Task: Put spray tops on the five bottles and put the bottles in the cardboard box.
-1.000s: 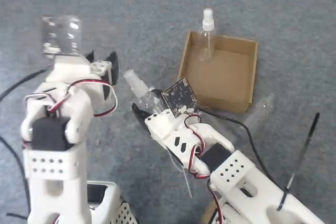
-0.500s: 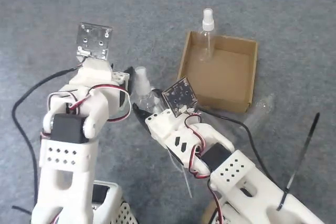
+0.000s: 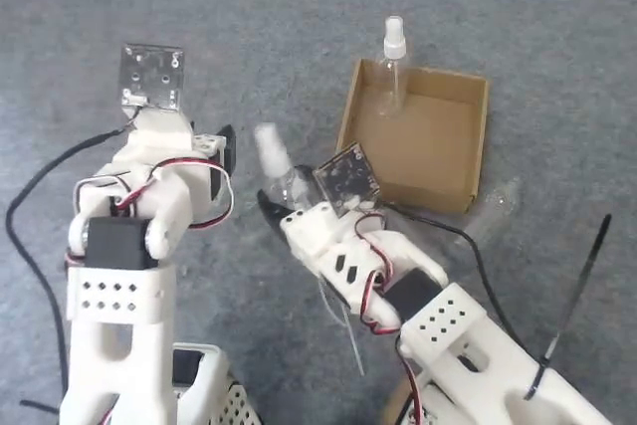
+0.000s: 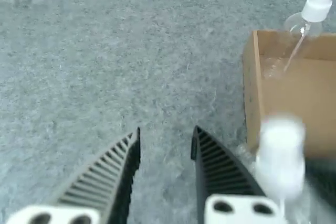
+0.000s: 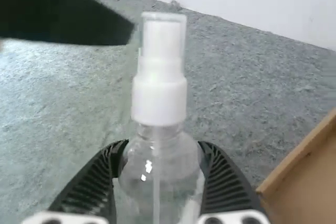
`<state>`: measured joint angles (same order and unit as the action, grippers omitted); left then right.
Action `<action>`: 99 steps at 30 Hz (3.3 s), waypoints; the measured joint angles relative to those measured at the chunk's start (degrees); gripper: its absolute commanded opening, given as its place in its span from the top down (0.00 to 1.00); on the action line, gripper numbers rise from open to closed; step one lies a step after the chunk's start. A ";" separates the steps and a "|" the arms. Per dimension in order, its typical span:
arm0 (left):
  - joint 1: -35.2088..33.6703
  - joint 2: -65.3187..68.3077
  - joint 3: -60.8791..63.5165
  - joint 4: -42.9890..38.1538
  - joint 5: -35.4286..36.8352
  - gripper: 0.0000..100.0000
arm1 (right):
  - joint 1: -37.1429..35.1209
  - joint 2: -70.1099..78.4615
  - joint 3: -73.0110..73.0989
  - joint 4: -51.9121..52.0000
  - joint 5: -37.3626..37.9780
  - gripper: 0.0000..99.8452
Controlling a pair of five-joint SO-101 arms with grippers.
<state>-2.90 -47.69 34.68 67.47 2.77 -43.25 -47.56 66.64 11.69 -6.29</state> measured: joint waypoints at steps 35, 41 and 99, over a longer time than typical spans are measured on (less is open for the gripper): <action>10.02 -34.81 37.98 -16.62 -0.09 0.74 | 3.60 12.31 -35.16 29.10 0.09 0.99; 9.93 -34.46 39.30 -17.58 -0.09 0.75 | 3.52 7.82 -35.16 30.68 0.09 0.99; 9.14 -34.73 41.76 -20.84 -0.18 0.75 | 43.25 68.31 -64.97 12.13 5.54 0.99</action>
<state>6.24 -82.42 76.44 46.64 2.59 0.00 20.75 1.67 23.82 -0.75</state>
